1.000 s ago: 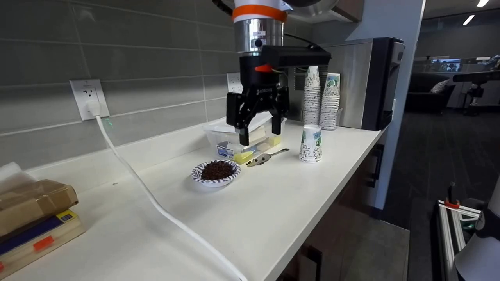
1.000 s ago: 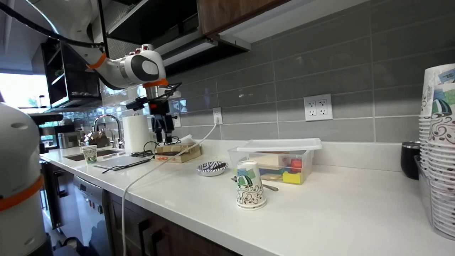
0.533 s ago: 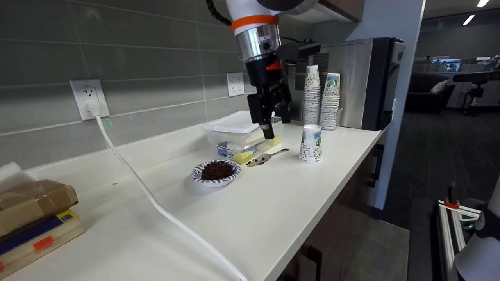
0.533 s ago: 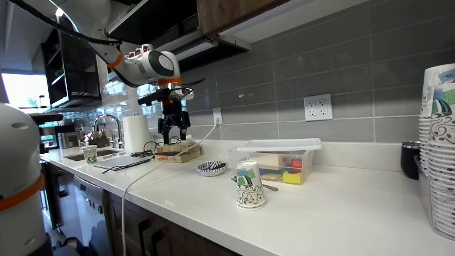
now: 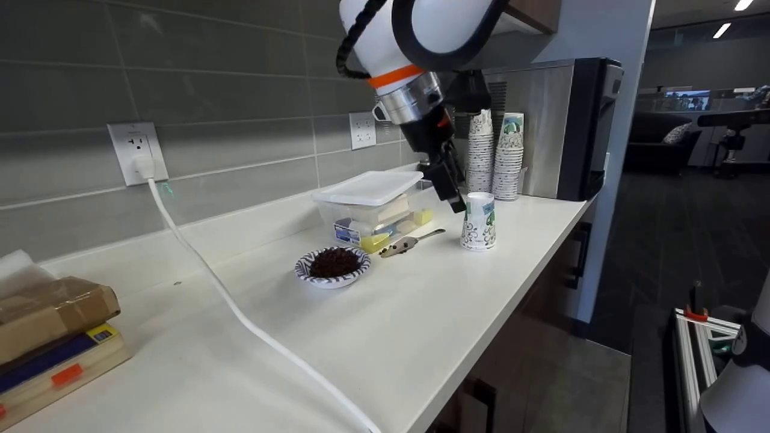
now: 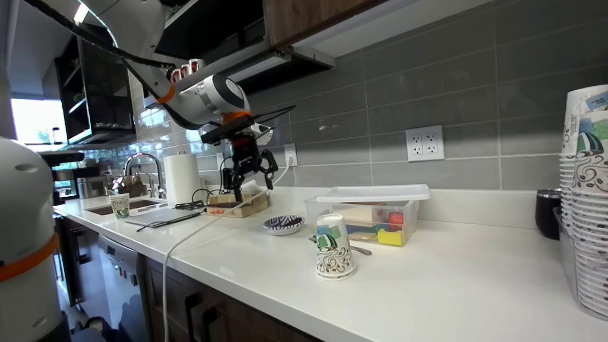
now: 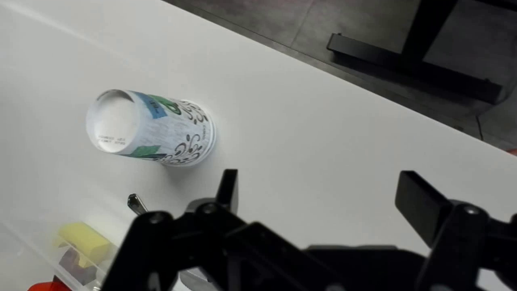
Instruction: Flip the cup over
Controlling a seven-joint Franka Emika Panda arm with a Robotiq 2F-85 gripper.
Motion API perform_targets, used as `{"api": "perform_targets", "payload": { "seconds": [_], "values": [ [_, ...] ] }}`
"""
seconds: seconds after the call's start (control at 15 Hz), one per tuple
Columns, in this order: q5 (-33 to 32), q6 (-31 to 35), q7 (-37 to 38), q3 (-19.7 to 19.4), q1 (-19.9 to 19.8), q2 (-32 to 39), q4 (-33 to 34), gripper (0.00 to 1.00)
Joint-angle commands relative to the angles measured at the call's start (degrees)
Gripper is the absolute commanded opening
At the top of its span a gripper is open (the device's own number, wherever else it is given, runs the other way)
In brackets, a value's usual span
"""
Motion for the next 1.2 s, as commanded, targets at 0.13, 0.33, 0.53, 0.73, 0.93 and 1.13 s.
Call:
{"api": "perform_targets", "payload": {
  "seconds": [0.13,0.33,0.53,0.73,0.93,1.13],
  "values": [
    [-12.8,4.08,-6.93,-1.23,0.41,2.73,-2.31,1.0],
    [-15.52,7.87,-8.11,-1.57,0.45,5.01,-3.18,1.0],
    [-17.72,10.65,-7.35,-1.78,0.32,7.54,-3.69,1.0],
    [-19.61,12.79,-7.19,-2.35,0.03,10.39,-3.66,1.0],
    [-20.74,12.86,-7.31,-3.3,-0.28,14.15,-2.18,1.0],
    [-21.51,13.43,-6.46,-4.19,-0.52,17.6,-0.89,1.0]
  ]
}}
